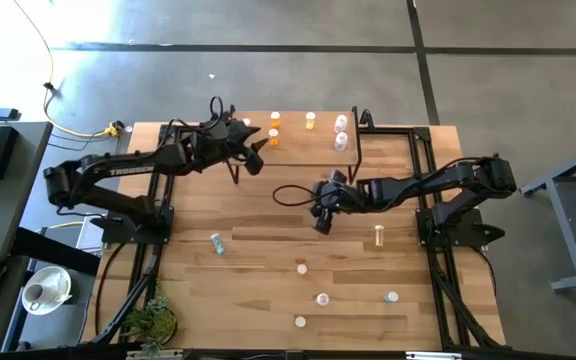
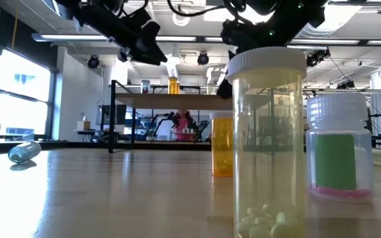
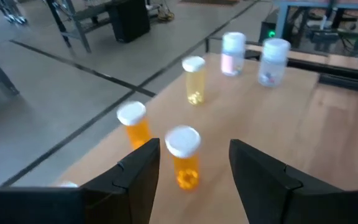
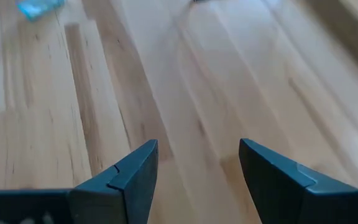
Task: Pick and place medicine bottles onto shelf by color
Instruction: Put the bottom yellow pill bottle on the shelf aligned with the other yellow pill bottle
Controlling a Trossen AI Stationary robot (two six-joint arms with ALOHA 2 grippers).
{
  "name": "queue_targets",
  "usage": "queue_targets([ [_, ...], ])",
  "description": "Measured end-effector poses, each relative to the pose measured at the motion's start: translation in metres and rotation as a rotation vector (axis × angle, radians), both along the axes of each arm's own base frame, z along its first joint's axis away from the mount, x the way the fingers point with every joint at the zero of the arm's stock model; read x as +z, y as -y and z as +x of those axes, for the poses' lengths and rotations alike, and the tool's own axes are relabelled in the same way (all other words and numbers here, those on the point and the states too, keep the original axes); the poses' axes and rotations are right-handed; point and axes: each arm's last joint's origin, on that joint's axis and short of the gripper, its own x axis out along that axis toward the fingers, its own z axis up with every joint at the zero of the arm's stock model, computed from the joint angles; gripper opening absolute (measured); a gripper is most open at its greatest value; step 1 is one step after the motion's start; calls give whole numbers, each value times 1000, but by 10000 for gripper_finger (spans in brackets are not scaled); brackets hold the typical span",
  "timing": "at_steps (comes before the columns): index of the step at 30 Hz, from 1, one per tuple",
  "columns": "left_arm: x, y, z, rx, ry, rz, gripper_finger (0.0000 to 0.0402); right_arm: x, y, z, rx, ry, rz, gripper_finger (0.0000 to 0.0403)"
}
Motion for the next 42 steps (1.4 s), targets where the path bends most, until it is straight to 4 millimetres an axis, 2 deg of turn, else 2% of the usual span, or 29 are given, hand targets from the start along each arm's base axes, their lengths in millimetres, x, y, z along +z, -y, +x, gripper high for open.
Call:
queue_targets([
  [4,4,15,-1,-46,-21,-13,184,-5,0,-6,-59,-61,50,216],
  [12,-3,42,4,-155,-120,-45,184,-12,0,-16,-143,-162,105,216],
  [18,-9,66,9,-240,-176,-87,184,-14,-8,-20,-118,-203,98,216],
  [22,-11,83,12,-295,-194,-110,184,-14,-18,-20,-39,-219,88,216],
  [27,-16,100,12,-342,-231,-152,184,-12,-37,-18,146,-208,119,216],
  [34,-18,115,12,-355,-219,-225,184,-3,-68,-10,408,-69,185,216],
  [42,-18,136,14,-390,-181,-294,184,14,-92,0,543,163,202,216],
])
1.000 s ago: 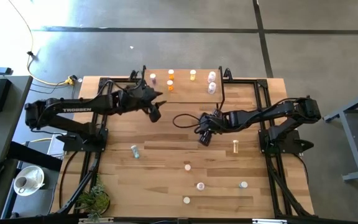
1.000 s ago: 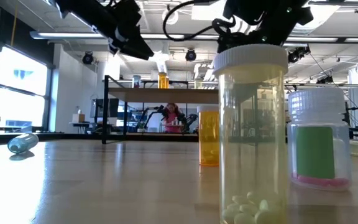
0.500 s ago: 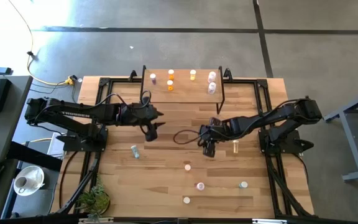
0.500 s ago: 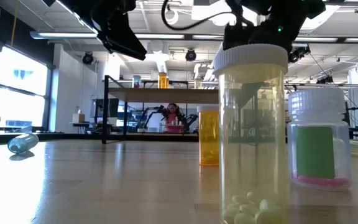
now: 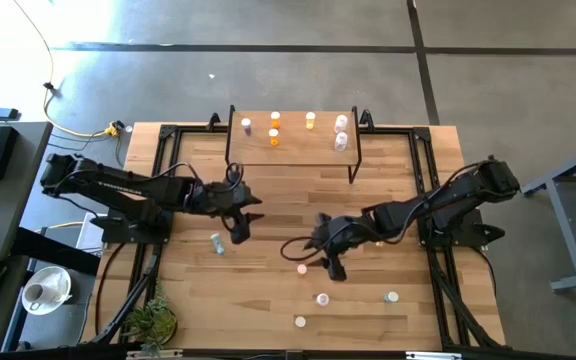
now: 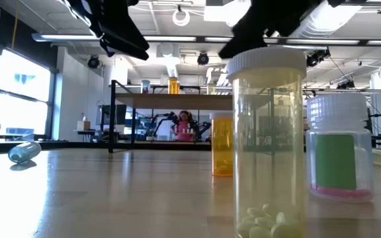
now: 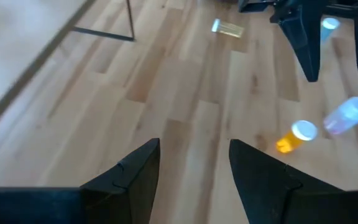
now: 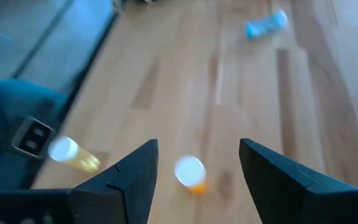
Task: Pick and place medicine bottles onto shelf by color
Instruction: Put the bottom yellow pill bottle on the shelf aligned with the other yellow pill bottle
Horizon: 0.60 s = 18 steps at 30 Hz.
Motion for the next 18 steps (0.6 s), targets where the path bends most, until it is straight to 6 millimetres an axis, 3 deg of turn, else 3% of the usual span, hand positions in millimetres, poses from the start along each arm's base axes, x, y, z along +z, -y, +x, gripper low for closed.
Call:
queue_targets([
  [9,0,21,0,-44,14,-51,184,16,-25,2,174,204,23,216],
  [18,0,30,-1,-30,26,-77,184,22,-55,-3,267,320,51,216],
])
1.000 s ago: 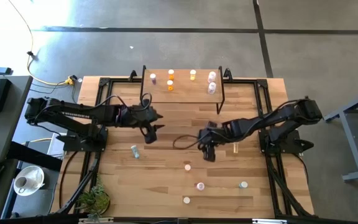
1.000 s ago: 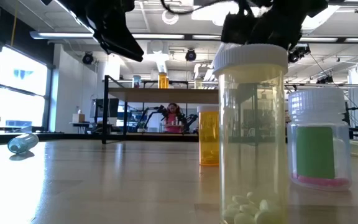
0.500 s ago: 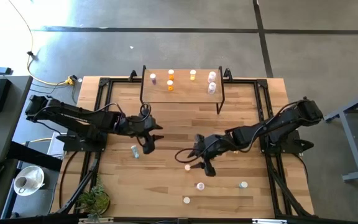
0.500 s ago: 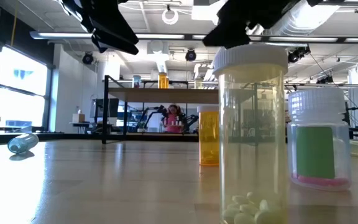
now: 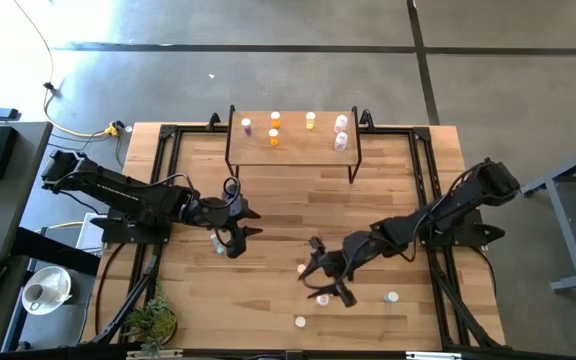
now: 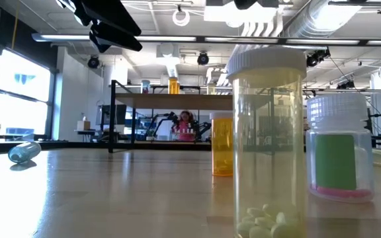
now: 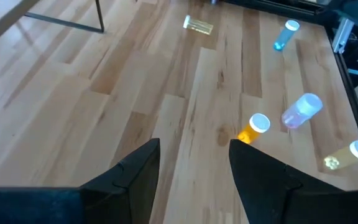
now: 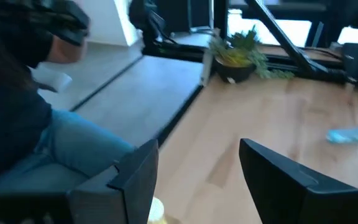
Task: Pick and place medicine bottles onto shelf by color
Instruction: Put the bottom yellow pill bottle on the shelf aligned with the other yellow pill bottle
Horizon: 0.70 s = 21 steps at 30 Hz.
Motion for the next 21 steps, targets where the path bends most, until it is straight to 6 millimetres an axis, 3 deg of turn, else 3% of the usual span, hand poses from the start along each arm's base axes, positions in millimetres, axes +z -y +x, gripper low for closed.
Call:
queue_targets([
  [10,0,1,0,-1,0,2,184,-25,-34,14,71,-70,-44,216],
  [21,0,0,0,20,3,19,184,-71,-54,32,164,-170,-106,216],
])
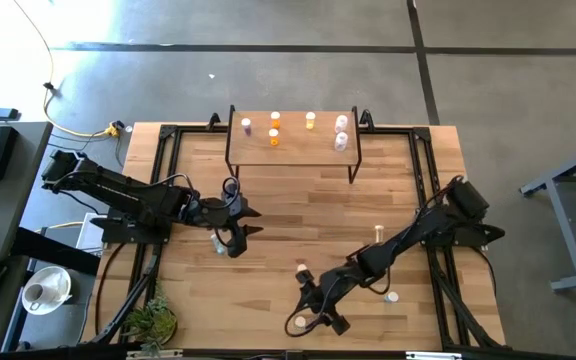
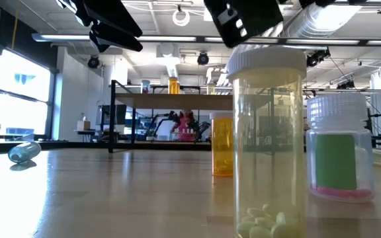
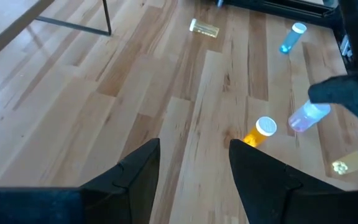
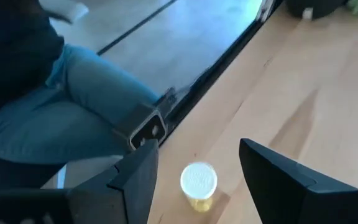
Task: Pick and place medicine bottles onto shelf by color
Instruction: Put the bottom yellow pill bottle on the shelf aligned with the other yellow pill bottle
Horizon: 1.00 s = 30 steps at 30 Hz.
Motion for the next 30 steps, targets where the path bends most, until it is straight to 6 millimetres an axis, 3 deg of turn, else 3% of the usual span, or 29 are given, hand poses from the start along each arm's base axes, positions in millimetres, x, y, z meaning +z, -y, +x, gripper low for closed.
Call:
queue_targets([
  [8,0,0,0,1,-1,-1,184,-23,-5,6,16,-19,-27,216],
  [15,0,0,0,-1,-2,0,184,-25,-7,7,10,-21,-36,216],
  [24,0,0,0,-1,-2,1,184,-3,-16,17,19,-70,-133,216],
  [30,0,0,0,-1,-3,1,184,-23,-19,21,19,-117,-155,216],
])
